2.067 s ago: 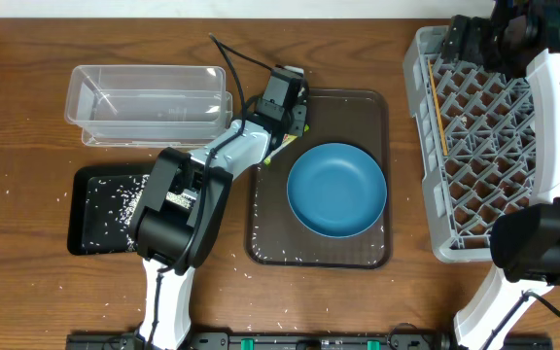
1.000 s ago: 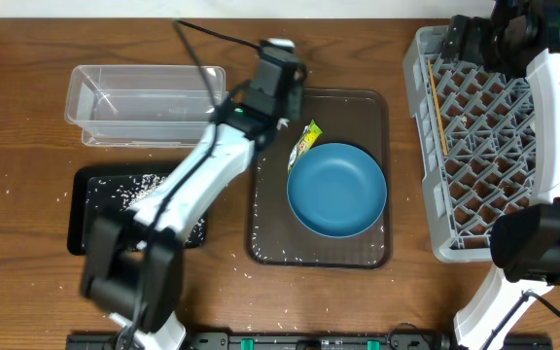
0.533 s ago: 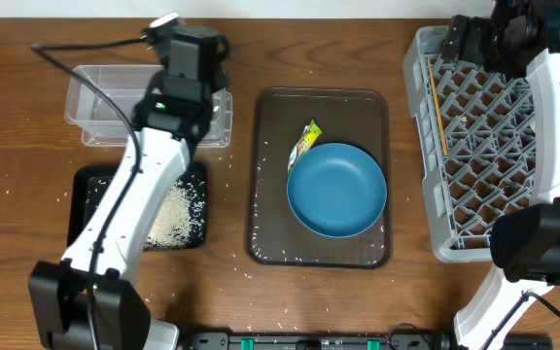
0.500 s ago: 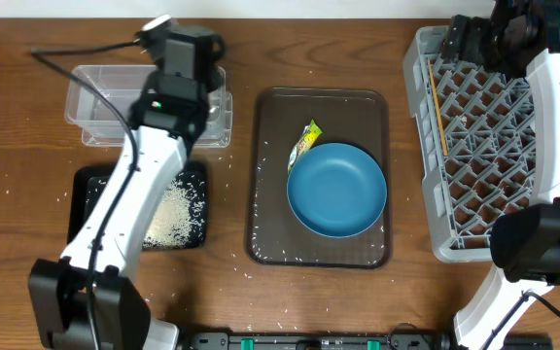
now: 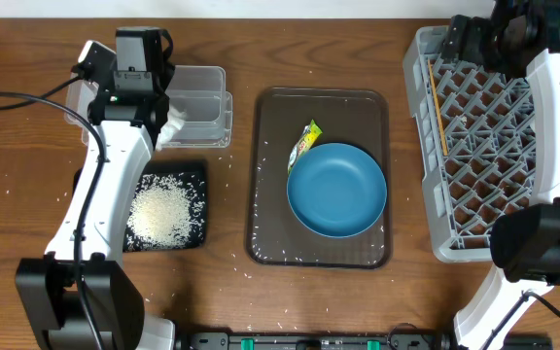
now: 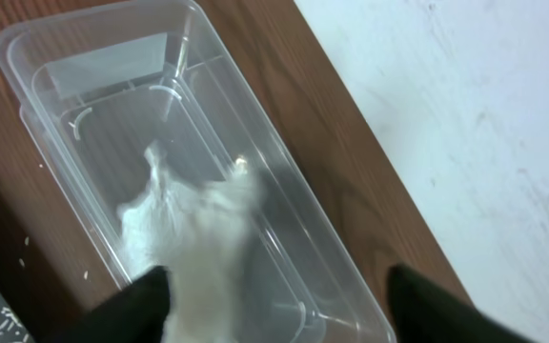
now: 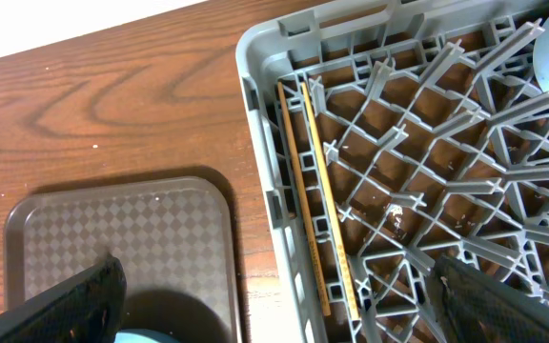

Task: Sort waste into correct bins and load items into the dishwasher rack
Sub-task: 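Carry the tissue with the left gripper into the clear container and release, then reach the left gripper to the yellow snack wrapper and grasp it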

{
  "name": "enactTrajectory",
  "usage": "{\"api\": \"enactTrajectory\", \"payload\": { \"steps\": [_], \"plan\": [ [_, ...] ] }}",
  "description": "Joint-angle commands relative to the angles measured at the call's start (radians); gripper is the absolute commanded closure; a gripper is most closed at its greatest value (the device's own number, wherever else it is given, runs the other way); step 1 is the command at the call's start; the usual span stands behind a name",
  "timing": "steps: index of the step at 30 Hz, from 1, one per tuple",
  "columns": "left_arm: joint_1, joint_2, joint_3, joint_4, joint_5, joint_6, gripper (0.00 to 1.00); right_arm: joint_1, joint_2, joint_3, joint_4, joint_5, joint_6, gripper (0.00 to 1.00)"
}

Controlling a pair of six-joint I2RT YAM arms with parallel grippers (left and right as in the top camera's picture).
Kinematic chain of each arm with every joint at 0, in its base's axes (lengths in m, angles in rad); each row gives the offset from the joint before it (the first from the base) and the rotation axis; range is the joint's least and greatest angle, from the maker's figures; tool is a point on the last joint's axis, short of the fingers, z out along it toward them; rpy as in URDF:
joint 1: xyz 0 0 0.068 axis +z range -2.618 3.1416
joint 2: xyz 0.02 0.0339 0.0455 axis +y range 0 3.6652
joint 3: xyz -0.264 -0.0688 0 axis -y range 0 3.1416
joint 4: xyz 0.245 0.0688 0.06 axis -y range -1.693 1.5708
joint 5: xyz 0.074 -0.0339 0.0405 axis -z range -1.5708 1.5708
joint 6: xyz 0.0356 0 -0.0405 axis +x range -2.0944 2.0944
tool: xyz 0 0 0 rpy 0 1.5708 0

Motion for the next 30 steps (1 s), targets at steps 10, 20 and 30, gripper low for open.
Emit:
{"api": "enactTrajectory", "payload": {
  "steps": [10,20,30],
  "plan": [
    [-0.018,0.008,0.012,0.008,0.449,0.242,0.2,0.005,-0.028,0.003,-0.001,-0.004,0.011,0.01],
    [-0.235,0.032,0.011,0.003,0.622,0.787,0.2,0.005,-0.028,0.003,-0.001,-0.004,0.011,0.01],
    [-0.405,0.224,0.011,0.007,0.621,0.945,0.19,0.005,-0.028,0.003,-0.001,-0.004,0.011,0.01]
  ]
}}
